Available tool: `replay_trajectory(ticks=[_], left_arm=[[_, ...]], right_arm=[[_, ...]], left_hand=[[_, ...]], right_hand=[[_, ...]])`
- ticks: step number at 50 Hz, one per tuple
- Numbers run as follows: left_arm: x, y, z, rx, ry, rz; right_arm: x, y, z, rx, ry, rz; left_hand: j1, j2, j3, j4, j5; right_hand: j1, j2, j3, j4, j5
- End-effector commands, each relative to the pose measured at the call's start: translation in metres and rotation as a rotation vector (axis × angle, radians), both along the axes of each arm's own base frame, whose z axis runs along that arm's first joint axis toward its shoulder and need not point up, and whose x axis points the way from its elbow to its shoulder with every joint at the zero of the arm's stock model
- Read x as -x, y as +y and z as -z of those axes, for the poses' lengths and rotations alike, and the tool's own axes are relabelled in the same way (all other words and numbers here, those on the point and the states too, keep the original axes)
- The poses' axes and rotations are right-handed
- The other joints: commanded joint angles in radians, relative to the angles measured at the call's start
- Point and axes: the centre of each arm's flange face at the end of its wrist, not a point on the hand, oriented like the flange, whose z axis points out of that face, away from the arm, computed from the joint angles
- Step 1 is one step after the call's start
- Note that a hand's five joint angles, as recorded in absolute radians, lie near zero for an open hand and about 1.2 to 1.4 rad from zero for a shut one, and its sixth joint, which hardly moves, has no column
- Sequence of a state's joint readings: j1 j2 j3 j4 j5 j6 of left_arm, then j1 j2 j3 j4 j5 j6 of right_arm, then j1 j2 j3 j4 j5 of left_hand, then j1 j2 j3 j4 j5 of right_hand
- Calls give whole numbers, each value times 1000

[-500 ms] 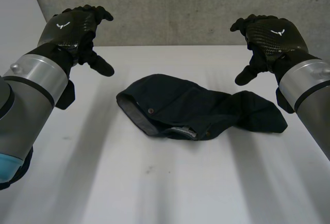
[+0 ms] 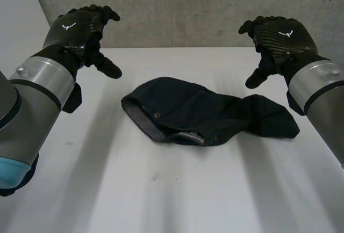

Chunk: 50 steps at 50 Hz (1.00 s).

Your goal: Fold the shorts.

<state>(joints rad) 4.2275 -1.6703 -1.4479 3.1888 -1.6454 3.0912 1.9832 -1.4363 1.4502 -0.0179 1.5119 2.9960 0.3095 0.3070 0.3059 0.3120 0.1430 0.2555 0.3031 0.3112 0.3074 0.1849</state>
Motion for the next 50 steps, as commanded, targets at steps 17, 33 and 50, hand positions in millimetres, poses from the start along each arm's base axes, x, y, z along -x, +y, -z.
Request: replay_trajectory(ticks=[17, 33, 50], left_arm=[[4, -3, 1, 20, 11, 2], [4, -2, 0, 24, 14, 2], [4, -2, -1, 25, 14, 2]], right_arm=[[-2, -2, 3, 9, 33, -13], [-12, 9, 8, 42, 142, -64], [-13, 8, 9, 38, 144, -64]], left_hand=[[-131, -129, -128, -134, -139], [-131, -129, -128, -134, -139], [-131, -129, -128, -134, -139]], right_hand=[[-81, -129, -137, -133, -185], [-81, -129, -137, -133, -185], [-81, -129, -137, -133, -185]])
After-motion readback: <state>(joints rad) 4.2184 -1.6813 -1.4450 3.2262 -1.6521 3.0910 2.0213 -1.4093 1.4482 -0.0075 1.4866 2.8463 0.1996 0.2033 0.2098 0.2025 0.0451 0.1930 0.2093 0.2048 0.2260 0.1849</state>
